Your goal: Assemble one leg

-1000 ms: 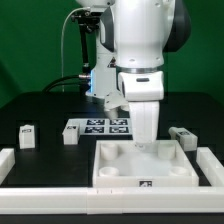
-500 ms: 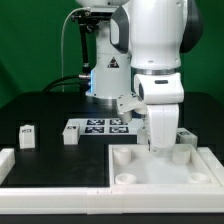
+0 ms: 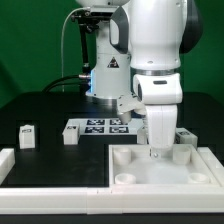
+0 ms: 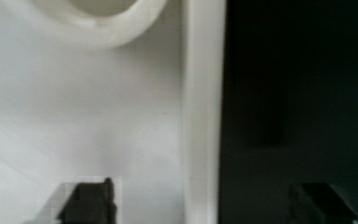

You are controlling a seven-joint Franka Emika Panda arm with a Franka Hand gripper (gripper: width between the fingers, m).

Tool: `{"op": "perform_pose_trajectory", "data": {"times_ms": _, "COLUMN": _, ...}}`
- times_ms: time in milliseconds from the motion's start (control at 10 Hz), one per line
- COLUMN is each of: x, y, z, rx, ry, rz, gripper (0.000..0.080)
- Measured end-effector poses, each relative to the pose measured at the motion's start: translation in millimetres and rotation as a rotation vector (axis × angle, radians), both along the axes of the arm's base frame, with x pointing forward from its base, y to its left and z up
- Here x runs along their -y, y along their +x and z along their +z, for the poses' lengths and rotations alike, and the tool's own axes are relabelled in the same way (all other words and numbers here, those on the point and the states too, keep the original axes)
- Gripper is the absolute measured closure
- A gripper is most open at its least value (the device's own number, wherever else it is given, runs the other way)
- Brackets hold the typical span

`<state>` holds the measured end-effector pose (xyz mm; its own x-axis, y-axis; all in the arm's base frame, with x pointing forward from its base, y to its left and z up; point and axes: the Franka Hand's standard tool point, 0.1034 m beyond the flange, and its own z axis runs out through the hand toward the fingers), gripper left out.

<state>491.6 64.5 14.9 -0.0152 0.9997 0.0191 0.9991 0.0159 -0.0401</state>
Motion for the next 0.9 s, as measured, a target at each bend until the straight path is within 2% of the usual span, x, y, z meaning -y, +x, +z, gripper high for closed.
{"op": "perform_pose_trajectory", "data": {"times_ms": 100, "x": 0.1, "y": -0.1, "z": -0.1, "rx": 0.000, "ry": 0.000, "rz": 0.000, "gripper": 0.0201}}
{"op": "perform_pose_trajectory", "data": {"times_ms": 200, "x": 0.2, "y": -0.1, "z": -0.1, "rx": 0.000, "ry": 0.000, "rz": 0.000, "gripper": 0.0166}}
{"op": "perform_pose_trajectory", "data": {"times_ms": 800, "x": 1.3, "y": -1.2, "z": -0.5, "rx": -0.002, "ry": 0.000, "rz": -0.002, "gripper": 0.0150}}
{"op": "perform_pose_trajectory", "data": {"times_ms": 900, "x": 3.8, "y": -5.5, "z": 5.1, "rx": 0.009, "ry": -0.002, "rz": -0.057, "gripper": 0.0150}}
